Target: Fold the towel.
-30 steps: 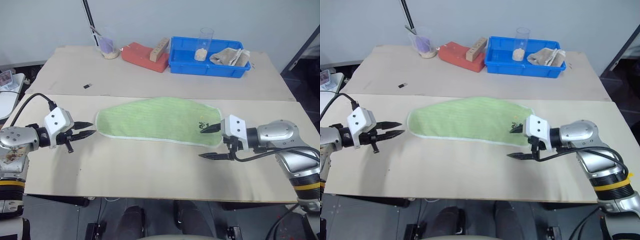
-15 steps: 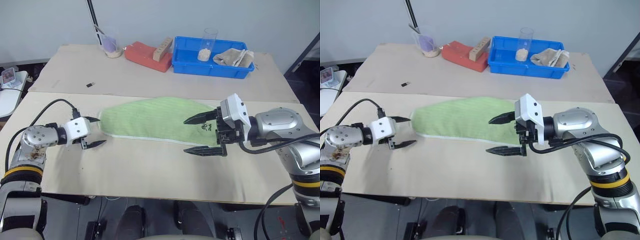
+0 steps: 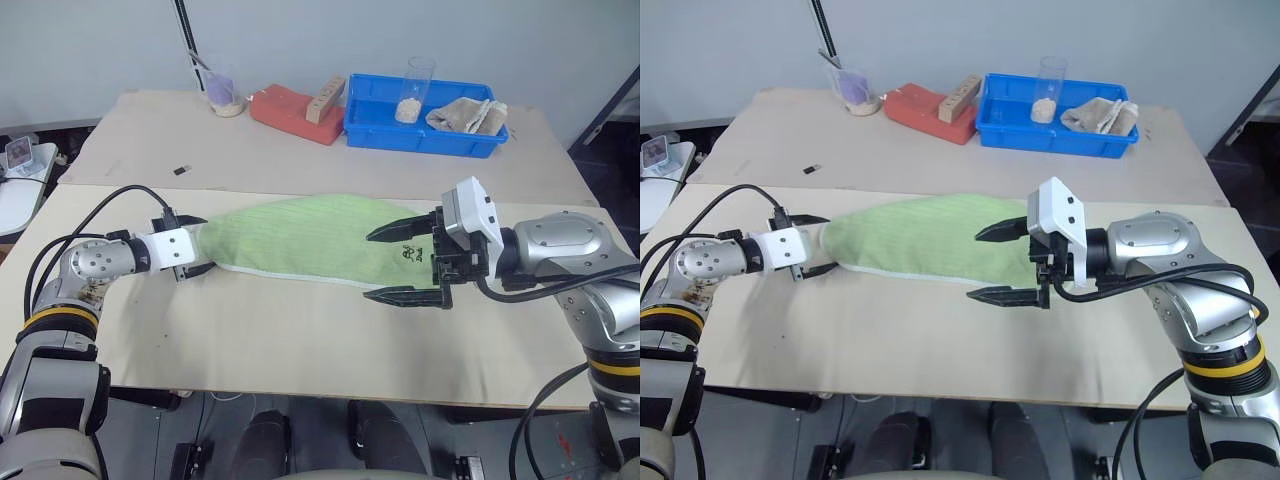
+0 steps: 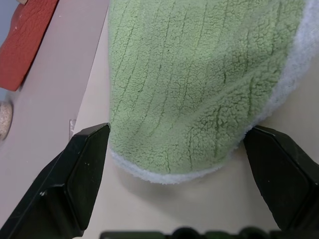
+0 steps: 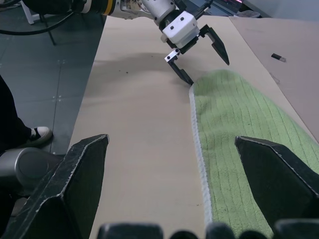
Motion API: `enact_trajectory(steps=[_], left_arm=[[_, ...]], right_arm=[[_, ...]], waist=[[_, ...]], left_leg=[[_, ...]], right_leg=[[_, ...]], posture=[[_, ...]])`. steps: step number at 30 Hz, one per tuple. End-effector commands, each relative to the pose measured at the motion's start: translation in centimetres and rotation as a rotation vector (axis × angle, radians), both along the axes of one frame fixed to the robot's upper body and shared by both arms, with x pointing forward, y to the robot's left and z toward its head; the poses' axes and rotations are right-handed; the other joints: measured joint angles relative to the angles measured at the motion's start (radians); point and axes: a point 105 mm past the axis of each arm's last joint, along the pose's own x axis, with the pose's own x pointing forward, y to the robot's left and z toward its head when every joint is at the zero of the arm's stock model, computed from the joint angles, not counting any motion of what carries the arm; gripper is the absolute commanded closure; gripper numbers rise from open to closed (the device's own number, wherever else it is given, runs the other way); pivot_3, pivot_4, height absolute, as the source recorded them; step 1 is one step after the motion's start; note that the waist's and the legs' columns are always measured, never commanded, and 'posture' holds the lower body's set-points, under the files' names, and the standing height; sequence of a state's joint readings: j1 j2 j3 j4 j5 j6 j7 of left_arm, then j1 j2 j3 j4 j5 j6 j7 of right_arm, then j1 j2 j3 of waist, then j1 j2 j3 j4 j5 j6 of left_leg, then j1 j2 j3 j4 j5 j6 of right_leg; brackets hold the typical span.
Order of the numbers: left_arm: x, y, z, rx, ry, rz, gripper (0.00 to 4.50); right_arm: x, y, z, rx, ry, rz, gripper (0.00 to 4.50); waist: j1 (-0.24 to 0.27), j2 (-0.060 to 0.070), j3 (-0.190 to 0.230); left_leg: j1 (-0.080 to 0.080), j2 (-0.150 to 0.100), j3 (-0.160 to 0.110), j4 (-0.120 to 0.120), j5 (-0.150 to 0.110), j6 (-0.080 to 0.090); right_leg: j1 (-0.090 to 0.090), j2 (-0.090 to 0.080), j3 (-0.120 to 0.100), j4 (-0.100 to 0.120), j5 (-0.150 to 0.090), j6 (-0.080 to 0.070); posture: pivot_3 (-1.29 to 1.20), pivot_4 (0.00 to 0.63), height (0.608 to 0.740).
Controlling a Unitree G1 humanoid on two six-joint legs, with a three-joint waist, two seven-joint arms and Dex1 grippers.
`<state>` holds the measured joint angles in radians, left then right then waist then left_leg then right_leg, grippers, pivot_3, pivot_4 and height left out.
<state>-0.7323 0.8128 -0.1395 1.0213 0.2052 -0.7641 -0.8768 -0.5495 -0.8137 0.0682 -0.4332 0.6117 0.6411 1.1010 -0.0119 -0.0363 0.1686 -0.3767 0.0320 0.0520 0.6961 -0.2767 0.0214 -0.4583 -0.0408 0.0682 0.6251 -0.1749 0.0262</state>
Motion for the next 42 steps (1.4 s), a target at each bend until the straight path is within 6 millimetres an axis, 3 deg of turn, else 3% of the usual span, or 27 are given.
enact_trajectory(steps=[1,2,8,9,16,22,27,31,37,40,42], left_arm=[[-0.5,0.2,0.1,-0.023,0.022,-0.017,0.95],[-0.7,0.2,0.0,-0.027,0.032,-0.02,1.26],[-1.1,0.0,0.1,-0.053,0.049,-0.04,4.22],[-1.2,0.0,0.2,-0.058,0.053,-0.043,4.46],[-2.6,0.1,1.3,-0.143,0.157,-0.054,4.46],[-3.2,-0.3,2.3,-0.178,0.163,-0.045,4.46],[-3.6,-0.1,1.9,-0.184,0.156,-0.02,4.46],[-3.9,0.0,1.8,-0.185,0.152,-0.006,4.5],[-4.2,0.3,1.6,-0.181,0.16,0.006,4.5],[-4.3,0.6,1.6,-0.178,0.172,0.009,4.5],[-4.5,0.8,1.7,-0.185,0.201,0.015,4.5]], right_arm=[[-0.3,0.0,1.3,0.012,-0.055,0.007,0.0],[-0.3,0.0,1.3,0.011,-0.054,0.007,0.0],[0.4,-0.7,0.7,-0.021,-0.05,-0.025,0.0],[0.7,-1.1,0.3,-0.041,-0.053,-0.04,0.0],[3.8,-5.8,-5.0,-0.302,-0.099,-0.195,0.0],[5.3,-9.0,-9.0,-0.379,-0.043,-0.25,0.0],[6.2,-11.3,-12.0,-0.431,0.054,-0.297,0.0],[6.9,-11.9,-12.5,-0.425,0.079,-0.318,1.18],[7.4,-12.0,-12.4,-0.403,0.08,-0.327,3.36],[7.4,-12.0,-11.9,-0.387,0.083,-0.322,4.23],[7.2,-12.0,-11.0,-0.36,0.093,-0.31,4.37]], waist=[[-0.001,0.0,0.0],[-0.001,0.0,0.0],[-0.002,0.0,0.0],[-0.002,0.0,0.0],[-0.002,0.0,0.0],[-0.005,0.0,0.0],[-0.008,0.0,0.0],[-0.009,0.0,0.0],[-0.008,0.0,0.0],[-0.007,0.0,0.0],[-0.006,0.0,0.0]], left_leg=[[0.0,0.0,0.0,0.0,0.0,0.0],[-0.001,0.0,0.0,0.0,0.0,0.0],[-0.001,0.0,0.0,0.0,0.0,0.0],[-0.001,0.0,0.0,0.0,0.0,0.0],[-0.001,0.0,0.0,0.0,0.0,0.0],[0.0,0.0,0.0,0.0,0.0,0.0],[0.001,0.0,0.0,0.0,0.0,0.0],[0.003,0.001,0.001,0.0,0.0,0.0],[0.005,0.001,0.001,0.0,0.0,0.0],[0.004,0.001,0.001,0.0,0.0,0.0],[0.004,0.001,0.001,0.0,0.0,0.0]], right_leg=[[0.0,0.0,0.0,0.0,0.0,0.0],[0.0,0.0,0.0,0.0,0.0,0.0],[-0.001,0.0,0.0,0.0,0.0,0.0],[-0.001,0.0,0.0,0.0,0.0,0.0],[-0.001,0.0,0.0,-0.001,0.0,0.0],[-0.001,0.0,0.0,0.0,0.0,0.0],[-0.001,0.001,0.0,0.0,0.0,0.0],[0.001,0.001,0.001,0.001,0.0,0.0],[0.002,0.001,0.001,0.001,0.0,0.0],[0.002,0.001,0.001,0.001,0.0,0.0],[0.002,0.001,0.001,0.001,0.0,0.0]], posture=[[0.0,0.15,0.714],[0.0,0.15,0.714],[0.0,0.15,0.714],[0.0,0.15,0.714],[0.0,0.15,0.714],[0.0,0.15,0.714],[0.0,0.15,0.714],[0.0,0.15,0.714],[0.0,0.15,0.714],[0.0,0.15,0.714],[0.0,0.15,0.714]])
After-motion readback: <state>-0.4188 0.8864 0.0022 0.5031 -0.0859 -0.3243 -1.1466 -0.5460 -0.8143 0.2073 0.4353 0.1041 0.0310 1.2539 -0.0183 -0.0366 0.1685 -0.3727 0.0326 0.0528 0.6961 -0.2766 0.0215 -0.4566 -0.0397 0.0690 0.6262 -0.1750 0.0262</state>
